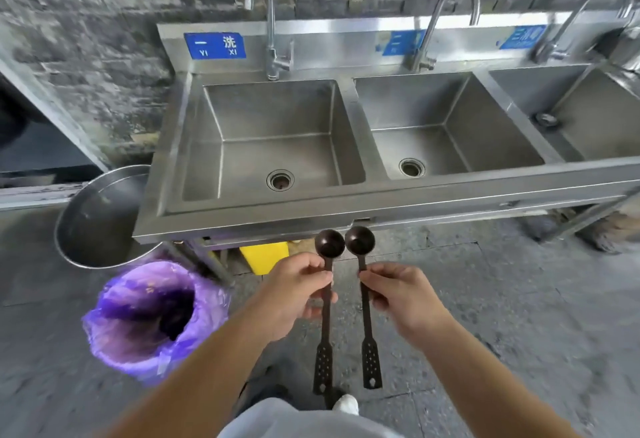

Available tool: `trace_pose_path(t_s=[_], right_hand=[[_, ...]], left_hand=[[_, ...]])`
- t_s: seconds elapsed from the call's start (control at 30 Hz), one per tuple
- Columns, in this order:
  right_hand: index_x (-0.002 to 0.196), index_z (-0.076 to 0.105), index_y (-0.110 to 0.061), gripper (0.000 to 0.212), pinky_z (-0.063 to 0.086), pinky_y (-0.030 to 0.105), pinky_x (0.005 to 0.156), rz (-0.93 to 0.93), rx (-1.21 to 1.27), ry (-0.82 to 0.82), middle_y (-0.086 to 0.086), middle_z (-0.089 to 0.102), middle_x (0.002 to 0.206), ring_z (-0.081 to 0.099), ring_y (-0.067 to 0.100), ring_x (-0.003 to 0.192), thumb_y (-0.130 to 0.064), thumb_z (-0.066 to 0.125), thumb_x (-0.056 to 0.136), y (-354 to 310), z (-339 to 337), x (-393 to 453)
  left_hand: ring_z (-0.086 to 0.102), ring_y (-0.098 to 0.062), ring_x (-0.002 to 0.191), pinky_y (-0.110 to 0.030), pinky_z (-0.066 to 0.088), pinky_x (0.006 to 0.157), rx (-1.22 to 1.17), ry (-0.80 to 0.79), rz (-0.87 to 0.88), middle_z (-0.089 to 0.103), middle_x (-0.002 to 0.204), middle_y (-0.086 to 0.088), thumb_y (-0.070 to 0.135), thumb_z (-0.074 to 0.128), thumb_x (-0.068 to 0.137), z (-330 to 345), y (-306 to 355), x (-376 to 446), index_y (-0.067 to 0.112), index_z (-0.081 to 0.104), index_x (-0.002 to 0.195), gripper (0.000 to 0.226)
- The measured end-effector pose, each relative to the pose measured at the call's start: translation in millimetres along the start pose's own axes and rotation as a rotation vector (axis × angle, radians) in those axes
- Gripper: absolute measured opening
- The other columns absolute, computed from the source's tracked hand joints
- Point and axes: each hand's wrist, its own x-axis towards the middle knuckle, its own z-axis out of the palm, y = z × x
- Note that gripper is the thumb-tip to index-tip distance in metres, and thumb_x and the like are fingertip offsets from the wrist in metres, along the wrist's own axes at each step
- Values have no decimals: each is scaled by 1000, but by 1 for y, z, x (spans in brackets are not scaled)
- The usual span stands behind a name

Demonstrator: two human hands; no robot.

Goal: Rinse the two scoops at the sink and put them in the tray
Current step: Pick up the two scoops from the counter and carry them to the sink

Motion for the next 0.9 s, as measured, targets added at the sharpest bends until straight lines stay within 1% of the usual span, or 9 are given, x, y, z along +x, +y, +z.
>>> trace_pose_path(t_s=[0.17,0.3,0.4,0.53,0.67,0.73,0.77,0.83,0.9], right_hand=[[67,72,-10,23,31,27,54,-1,18,-19,8,54,61,42,15,55,-4,65,88,-32,-25,71],[73,72,-5,16,30,25,52,1,29,31,9,54,61,41,15,53,-4,65,88,-58,-44,141],[77,72,-3,14,32,23,52,15,28,81,9,54,62,43,13,52,-3,65,89,-83,-57,189],[79,71,-1,13,33,22,53,43,72,129,7,54,61,44,12,53,-1,64,89,-119,-75,241],[72,74,-5,19,31,26,55,60,105,174,12,54,64,43,14,54,1,65,88,-143,-100,283],[72,75,-4,19,37,29,59,71,120,167,14,56,66,45,18,57,1,65,88,-150,-116,302],[74,76,-2,17,41,33,64,75,117,157,15,57,68,47,21,61,0,65,88,-152,-125,312],[79,74,3,12,40,40,75,79,97,142,18,57,73,47,27,70,-2,67,87,-156,-146,335],[80,73,5,11,37,39,74,89,72,129,18,56,74,46,28,72,-3,68,86,-160,-170,359]], left_hand=[[69,-23,69,-31,53,55,-27,-2,-4,60,85,-11,6,60,92,11,39,71,6,60,95,3],[68,-16,63,-26,51,48,-11,-43,-5,62,89,-14,6,57,94,16,76,144,9,60,96,5],[70,-17,68,-31,54,55,34,-80,2,64,86,-10,7,57,94,20,108,198,10,62,95,6],[71,-17,68,-24,50,46,39,-95,-15,65,83,-6,6,58,93,31,149,256,11,63,94,7],[72,-19,72,-31,56,55,65,-98,-37,66,84,-5,8,60,92,47,177,305,11,63,98,7],[72,-21,75,-44,58,70,56,-105,-58,66,85,-5,8,60,92,58,188,328,11,63,99,8],[72,-21,77,-46,58,73,55,-102,-67,66,86,-6,8,61,92,65,194,338,10,63,101,9],[71,-20,75,-41,59,67,47,-89,-84,65,87,-7,8,60,92,80,203,360,8,62,103,11],[71,-20,73,-38,59,62,15,-72,-104,65,86,-7,7,60,92,97,209,384,5,62,104,12]])
